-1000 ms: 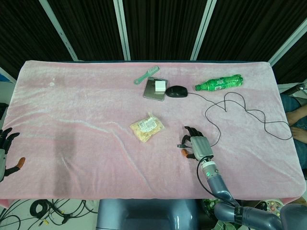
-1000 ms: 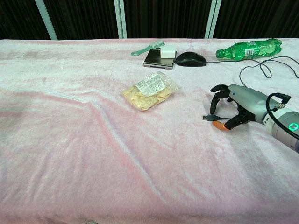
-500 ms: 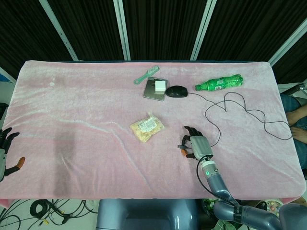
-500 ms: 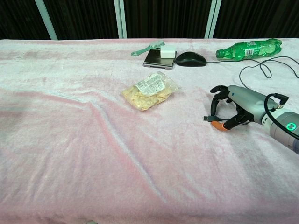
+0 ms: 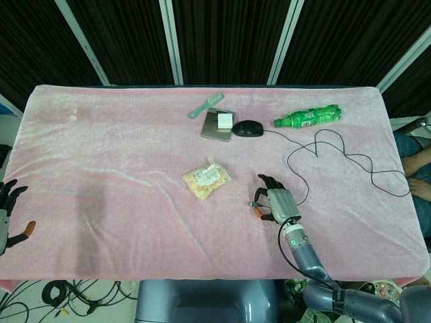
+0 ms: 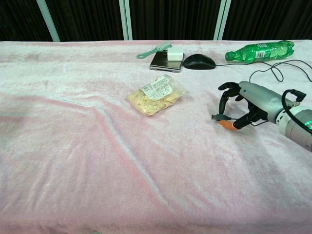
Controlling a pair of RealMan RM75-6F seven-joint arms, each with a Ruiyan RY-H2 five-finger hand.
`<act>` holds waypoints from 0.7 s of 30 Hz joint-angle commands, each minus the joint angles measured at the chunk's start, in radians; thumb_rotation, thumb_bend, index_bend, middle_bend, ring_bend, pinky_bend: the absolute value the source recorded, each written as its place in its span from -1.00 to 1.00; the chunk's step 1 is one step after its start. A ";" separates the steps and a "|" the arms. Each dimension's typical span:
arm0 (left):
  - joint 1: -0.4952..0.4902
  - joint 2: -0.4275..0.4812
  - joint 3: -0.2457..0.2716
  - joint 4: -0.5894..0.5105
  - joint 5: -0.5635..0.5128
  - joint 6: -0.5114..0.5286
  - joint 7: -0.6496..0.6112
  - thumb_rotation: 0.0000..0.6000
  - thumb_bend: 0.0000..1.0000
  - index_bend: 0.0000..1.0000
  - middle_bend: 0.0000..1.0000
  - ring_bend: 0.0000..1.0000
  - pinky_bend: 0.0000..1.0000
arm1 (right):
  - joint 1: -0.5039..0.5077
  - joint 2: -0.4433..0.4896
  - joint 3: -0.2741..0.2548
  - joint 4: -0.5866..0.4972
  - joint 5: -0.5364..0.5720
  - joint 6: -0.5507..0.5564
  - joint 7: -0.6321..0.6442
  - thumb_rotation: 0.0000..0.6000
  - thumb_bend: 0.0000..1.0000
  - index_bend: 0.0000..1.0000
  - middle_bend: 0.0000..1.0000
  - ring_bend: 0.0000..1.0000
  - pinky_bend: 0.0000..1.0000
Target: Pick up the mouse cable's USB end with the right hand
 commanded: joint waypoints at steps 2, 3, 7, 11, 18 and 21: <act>0.000 0.000 0.000 -0.001 0.001 -0.001 -0.001 1.00 -0.43 -0.64 -0.88 -1.00 -1.00 | 0.014 0.087 0.035 -0.094 -0.006 -0.057 0.077 1.00 -0.45 0.14 -0.82 -0.81 -0.66; 0.000 0.000 0.001 -0.001 0.001 -0.001 -0.001 1.00 -0.43 -0.64 -0.88 -1.00 -1.00 | 0.017 0.113 0.045 -0.121 -0.008 -0.073 0.104 1.00 -0.45 0.14 -0.82 -0.81 -0.66; 0.001 0.001 0.001 -0.002 0.001 0.000 -0.002 1.00 -0.43 -0.64 -0.88 -1.00 -1.00 | 0.020 0.227 0.081 -0.226 -0.046 -0.119 0.220 1.00 -0.45 0.14 -0.82 -0.81 -0.66; 0.001 0.001 0.002 -0.002 0.002 0.000 -0.002 1.00 -0.43 -0.64 -0.88 -1.00 -1.00 | 0.006 0.301 0.105 -0.307 -0.113 -0.114 0.339 1.00 -0.45 0.14 -0.82 -0.81 -0.66; 0.003 0.000 0.003 -0.004 0.004 0.002 0.000 1.00 -0.43 -0.64 -0.88 -1.00 -1.00 | -0.040 0.426 0.097 -0.376 -0.329 -0.044 0.577 1.00 -0.45 0.13 -0.83 -0.82 -0.66; 0.003 0.000 0.003 -0.004 0.003 0.004 0.001 1.00 -0.43 -0.64 -0.88 -1.00 -1.00 | -0.057 0.461 0.078 -0.378 -0.426 0.020 0.697 1.00 -0.45 0.13 -0.83 -0.82 -0.66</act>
